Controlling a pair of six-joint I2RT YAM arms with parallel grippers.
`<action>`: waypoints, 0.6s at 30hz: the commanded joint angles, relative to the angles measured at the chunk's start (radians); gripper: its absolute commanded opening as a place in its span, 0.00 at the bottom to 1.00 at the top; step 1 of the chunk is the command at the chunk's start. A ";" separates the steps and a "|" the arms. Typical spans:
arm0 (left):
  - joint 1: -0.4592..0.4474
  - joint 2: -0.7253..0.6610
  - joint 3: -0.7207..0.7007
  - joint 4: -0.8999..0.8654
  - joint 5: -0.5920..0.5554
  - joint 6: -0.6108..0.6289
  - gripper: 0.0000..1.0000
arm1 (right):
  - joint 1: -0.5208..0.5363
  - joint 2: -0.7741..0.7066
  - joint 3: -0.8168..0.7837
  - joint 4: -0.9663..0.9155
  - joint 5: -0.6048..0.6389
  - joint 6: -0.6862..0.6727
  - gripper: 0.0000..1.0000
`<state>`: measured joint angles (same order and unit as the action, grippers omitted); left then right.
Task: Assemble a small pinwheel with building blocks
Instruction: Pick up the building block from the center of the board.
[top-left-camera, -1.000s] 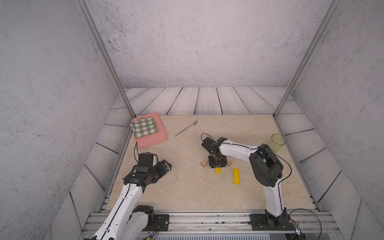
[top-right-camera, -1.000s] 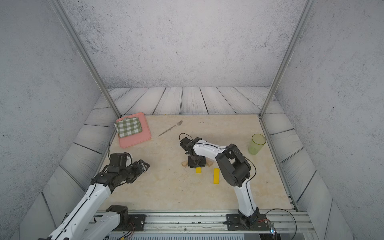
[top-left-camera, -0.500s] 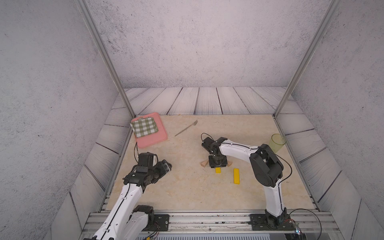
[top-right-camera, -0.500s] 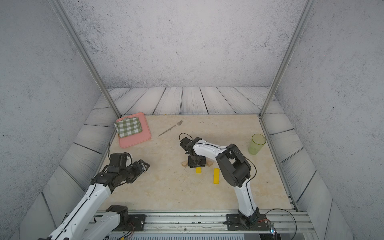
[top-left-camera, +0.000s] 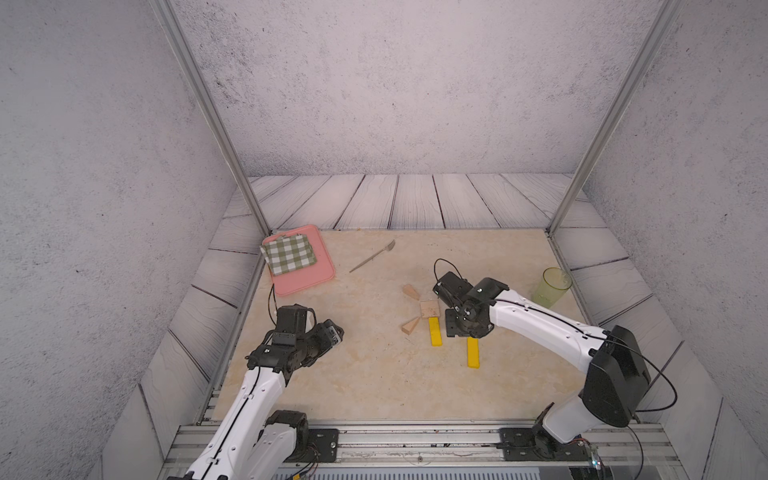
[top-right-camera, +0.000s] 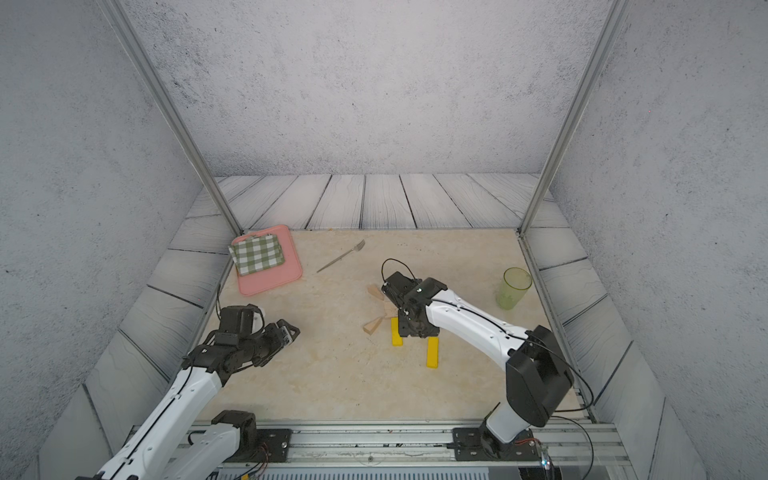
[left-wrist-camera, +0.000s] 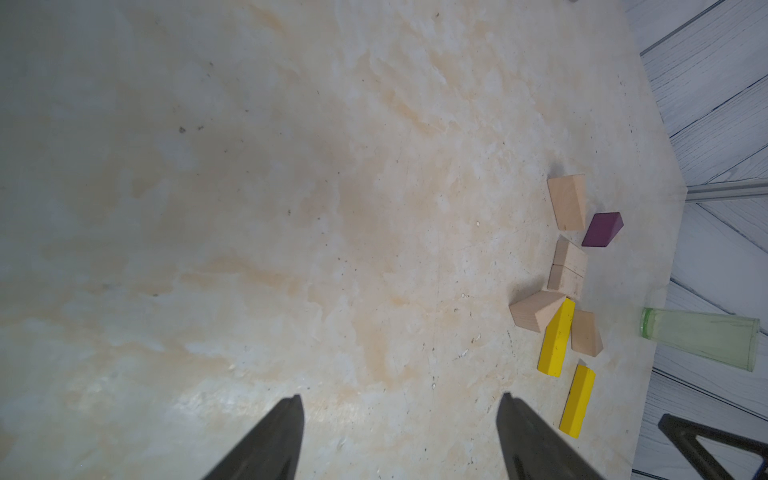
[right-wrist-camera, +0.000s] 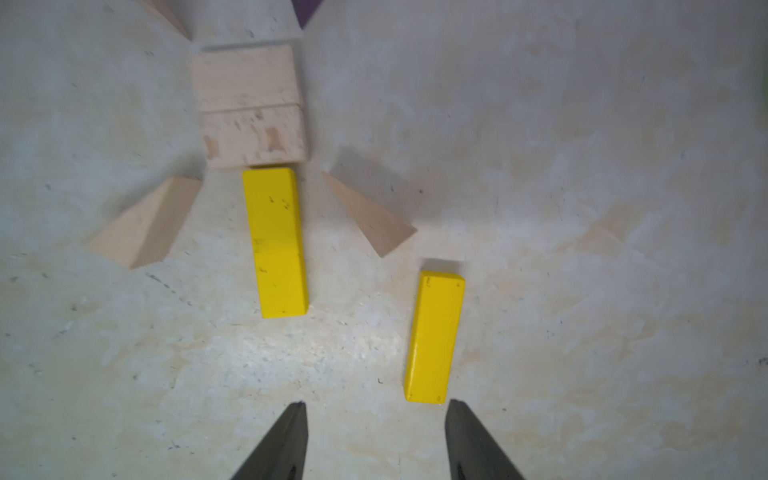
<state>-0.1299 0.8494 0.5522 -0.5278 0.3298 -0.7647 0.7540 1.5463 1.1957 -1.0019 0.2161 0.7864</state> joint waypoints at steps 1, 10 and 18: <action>0.010 -0.008 0.001 -0.013 0.003 0.011 0.80 | -0.011 -0.023 -0.102 0.003 -0.002 0.049 0.58; 0.010 -0.012 0.004 -0.027 0.009 0.014 0.80 | -0.050 0.030 -0.231 0.149 -0.072 0.051 0.58; 0.010 -0.011 0.003 -0.034 0.009 0.015 0.80 | -0.101 0.070 -0.292 0.283 -0.119 0.015 0.57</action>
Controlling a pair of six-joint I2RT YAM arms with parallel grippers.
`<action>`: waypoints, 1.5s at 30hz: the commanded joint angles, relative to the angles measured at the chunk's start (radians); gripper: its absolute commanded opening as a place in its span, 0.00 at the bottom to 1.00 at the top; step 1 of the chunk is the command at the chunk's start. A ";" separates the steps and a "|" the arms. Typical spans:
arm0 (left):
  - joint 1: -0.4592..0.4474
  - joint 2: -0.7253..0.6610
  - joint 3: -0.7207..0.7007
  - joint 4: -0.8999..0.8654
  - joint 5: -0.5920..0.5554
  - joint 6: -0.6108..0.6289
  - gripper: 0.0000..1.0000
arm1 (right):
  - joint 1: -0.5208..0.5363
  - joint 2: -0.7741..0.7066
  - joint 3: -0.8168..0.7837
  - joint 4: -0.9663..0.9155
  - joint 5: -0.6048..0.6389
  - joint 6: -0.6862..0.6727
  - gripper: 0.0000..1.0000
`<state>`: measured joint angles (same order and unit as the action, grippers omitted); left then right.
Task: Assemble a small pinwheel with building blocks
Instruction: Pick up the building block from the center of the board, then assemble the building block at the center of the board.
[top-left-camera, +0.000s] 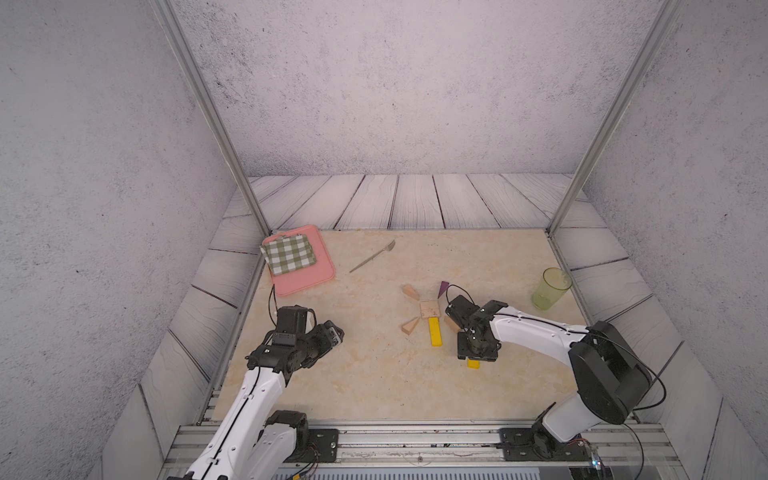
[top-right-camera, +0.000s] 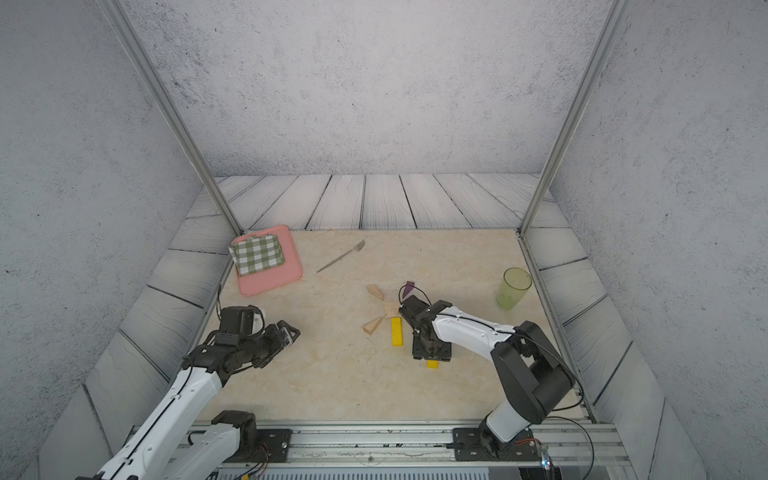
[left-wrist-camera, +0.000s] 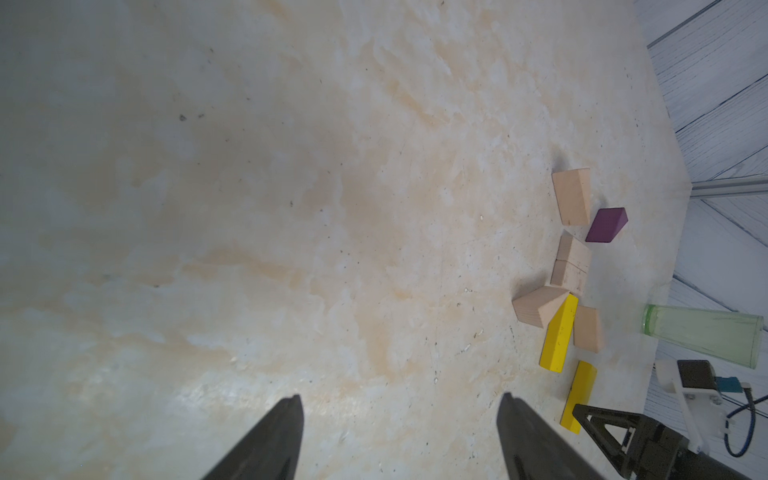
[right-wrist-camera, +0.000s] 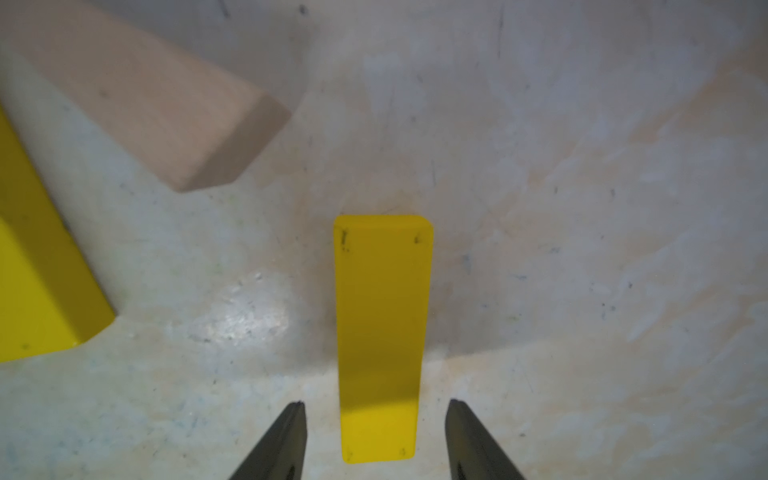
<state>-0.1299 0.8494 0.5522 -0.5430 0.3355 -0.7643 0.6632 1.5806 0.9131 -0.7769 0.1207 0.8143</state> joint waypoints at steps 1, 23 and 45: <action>0.009 -0.011 0.003 -0.018 0.004 0.014 0.80 | -0.012 0.048 -0.007 0.065 -0.028 -0.016 0.57; 0.010 -0.018 0.010 -0.037 -0.004 0.016 0.80 | 0.158 -0.077 0.138 -0.086 -0.005 0.054 0.27; 0.009 -0.059 -0.031 -0.067 -0.006 0.014 0.81 | 0.269 0.155 0.183 -0.058 -0.110 0.089 0.27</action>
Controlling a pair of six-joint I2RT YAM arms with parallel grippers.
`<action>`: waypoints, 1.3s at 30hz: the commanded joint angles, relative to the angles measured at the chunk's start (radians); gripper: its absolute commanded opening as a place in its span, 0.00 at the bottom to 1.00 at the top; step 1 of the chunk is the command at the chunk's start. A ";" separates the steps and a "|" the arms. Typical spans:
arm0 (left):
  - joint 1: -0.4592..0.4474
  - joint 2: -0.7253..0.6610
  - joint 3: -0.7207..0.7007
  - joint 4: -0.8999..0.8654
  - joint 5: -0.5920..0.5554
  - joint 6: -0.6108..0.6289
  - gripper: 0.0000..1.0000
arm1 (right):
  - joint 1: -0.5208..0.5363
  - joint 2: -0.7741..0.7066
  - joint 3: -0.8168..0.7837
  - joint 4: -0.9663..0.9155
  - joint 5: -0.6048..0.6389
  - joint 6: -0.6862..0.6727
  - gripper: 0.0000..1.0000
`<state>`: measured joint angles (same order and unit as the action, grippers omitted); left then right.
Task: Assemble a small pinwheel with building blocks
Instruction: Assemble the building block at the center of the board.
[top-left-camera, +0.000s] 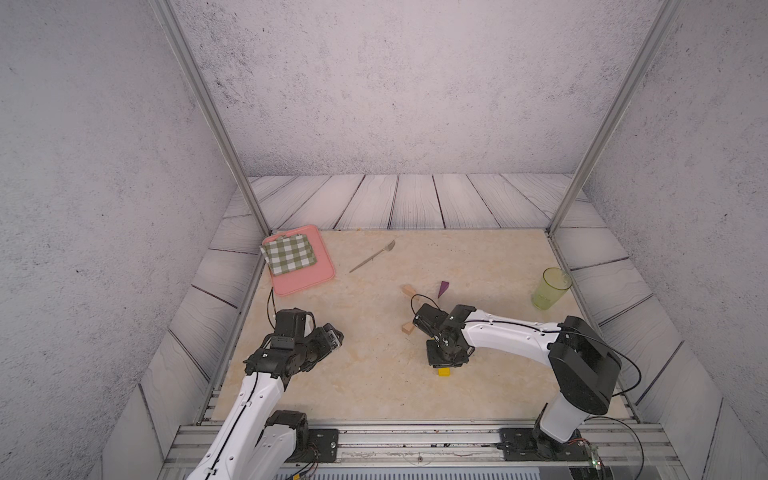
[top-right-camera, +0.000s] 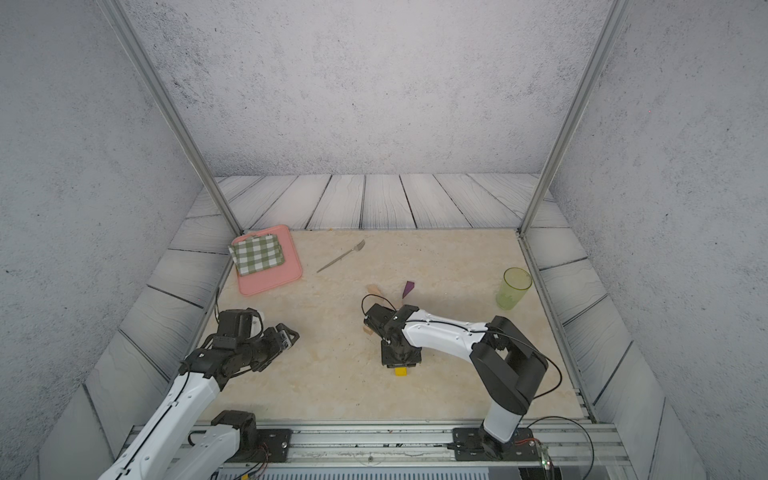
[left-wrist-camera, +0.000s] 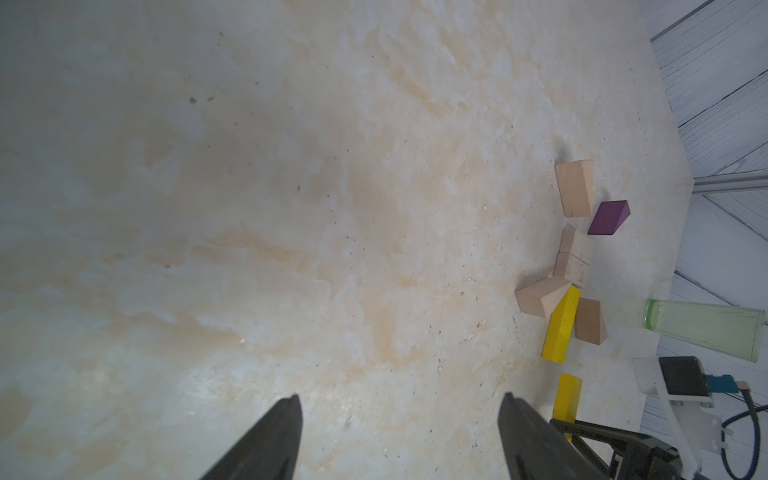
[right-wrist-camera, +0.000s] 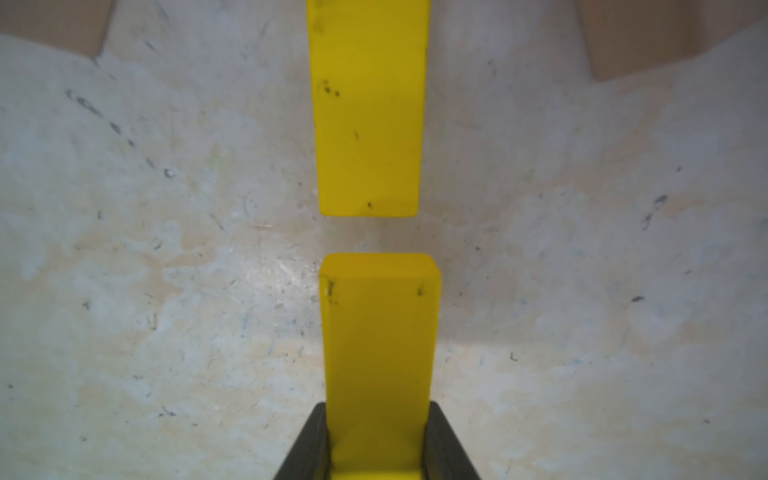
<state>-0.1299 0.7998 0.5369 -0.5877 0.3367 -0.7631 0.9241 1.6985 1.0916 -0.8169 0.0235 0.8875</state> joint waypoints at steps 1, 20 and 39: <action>0.010 -0.011 -0.015 -0.021 -0.007 0.012 0.81 | 0.009 0.044 0.006 -0.015 -0.016 0.014 0.28; 0.010 -0.025 -0.028 -0.022 -0.007 0.004 0.81 | -0.009 0.143 0.041 0.004 -0.040 -0.005 0.30; 0.010 -0.024 -0.031 -0.015 -0.005 -0.001 0.81 | -0.021 0.149 0.042 -0.018 0.004 0.005 0.33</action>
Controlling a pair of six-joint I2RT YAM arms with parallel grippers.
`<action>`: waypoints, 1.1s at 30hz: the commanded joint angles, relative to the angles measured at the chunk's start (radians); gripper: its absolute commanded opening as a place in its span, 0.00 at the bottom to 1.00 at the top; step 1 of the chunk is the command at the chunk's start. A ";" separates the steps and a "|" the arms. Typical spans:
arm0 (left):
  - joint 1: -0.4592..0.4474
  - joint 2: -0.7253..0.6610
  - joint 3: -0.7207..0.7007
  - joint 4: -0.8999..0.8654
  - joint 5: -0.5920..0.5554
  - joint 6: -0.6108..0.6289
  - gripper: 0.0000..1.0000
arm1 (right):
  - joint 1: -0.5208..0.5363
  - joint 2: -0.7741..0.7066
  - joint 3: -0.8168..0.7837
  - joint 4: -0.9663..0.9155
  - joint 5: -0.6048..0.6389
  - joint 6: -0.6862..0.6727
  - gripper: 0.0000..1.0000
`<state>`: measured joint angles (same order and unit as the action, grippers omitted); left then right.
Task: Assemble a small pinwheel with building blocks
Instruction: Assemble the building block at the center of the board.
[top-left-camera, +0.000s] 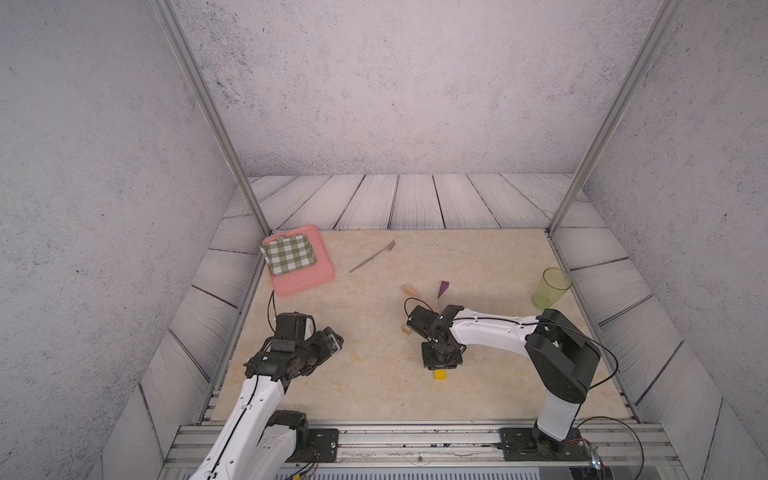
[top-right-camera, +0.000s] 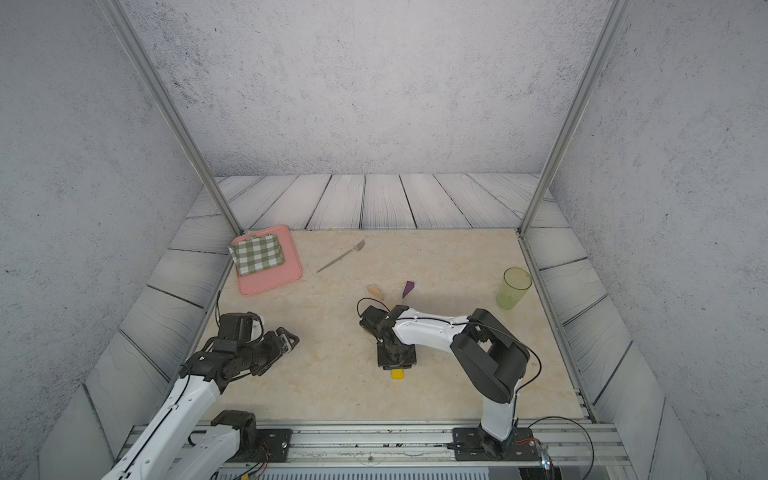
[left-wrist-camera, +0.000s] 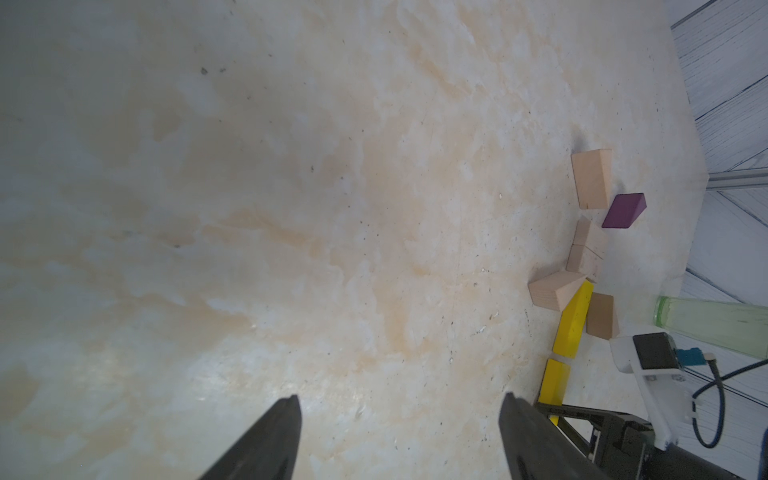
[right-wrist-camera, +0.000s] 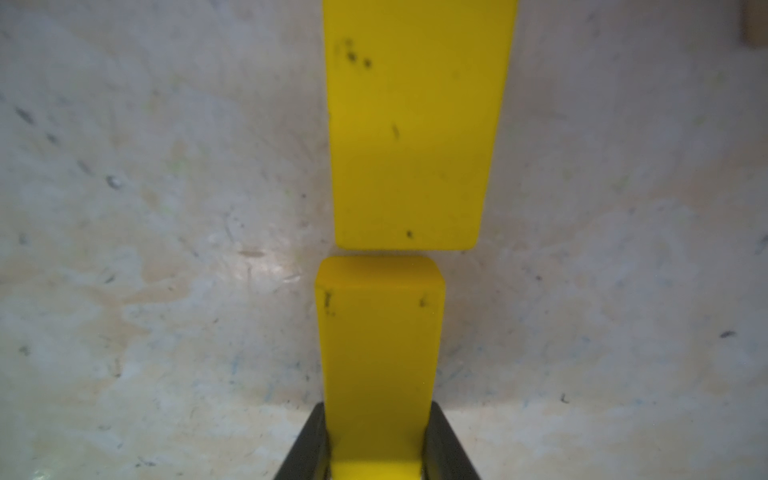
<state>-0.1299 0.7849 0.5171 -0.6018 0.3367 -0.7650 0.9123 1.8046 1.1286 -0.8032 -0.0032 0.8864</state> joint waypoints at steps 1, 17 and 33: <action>0.009 -0.008 -0.011 -0.001 -0.005 0.001 0.81 | -0.010 0.042 0.005 -0.033 0.032 0.006 0.33; 0.009 -0.010 -0.011 -0.003 -0.005 0.000 0.82 | -0.010 0.051 0.013 -0.033 0.043 0.003 0.37; 0.010 -0.012 -0.011 -0.004 -0.005 -0.002 0.82 | -0.010 0.058 0.024 -0.030 0.049 -0.001 0.37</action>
<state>-0.1299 0.7837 0.5171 -0.6018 0.3367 -0.7677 0.9066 1.8206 1.1400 -0.8177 0.0185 0.8864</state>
